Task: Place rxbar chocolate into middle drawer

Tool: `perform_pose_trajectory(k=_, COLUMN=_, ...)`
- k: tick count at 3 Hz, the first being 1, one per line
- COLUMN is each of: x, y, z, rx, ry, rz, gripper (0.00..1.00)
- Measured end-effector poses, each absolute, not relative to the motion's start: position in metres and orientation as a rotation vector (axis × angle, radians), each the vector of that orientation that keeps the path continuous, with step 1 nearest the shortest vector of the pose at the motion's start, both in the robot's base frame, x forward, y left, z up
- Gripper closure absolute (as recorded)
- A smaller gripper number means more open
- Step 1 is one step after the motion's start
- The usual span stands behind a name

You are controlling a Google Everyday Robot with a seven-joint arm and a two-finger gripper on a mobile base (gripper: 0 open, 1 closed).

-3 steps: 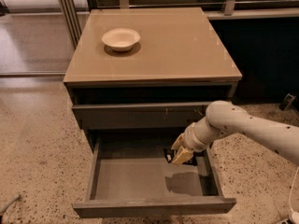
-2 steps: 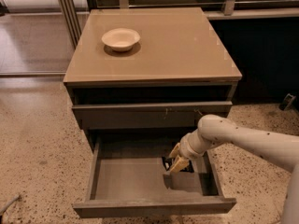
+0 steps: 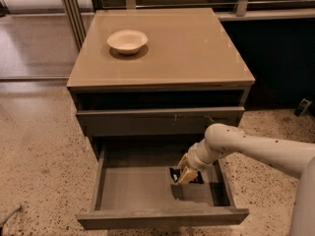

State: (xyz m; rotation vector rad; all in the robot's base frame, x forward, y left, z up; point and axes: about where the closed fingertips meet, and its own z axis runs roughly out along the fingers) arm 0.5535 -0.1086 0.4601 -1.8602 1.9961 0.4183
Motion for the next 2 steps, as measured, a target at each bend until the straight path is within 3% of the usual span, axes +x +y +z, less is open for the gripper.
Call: perform_pose_trajectory(k=2, x=0.567, y=-0.112, z=0.413, rx=-1.954, ry=1.912, rz=0.301, gripper=1.00)
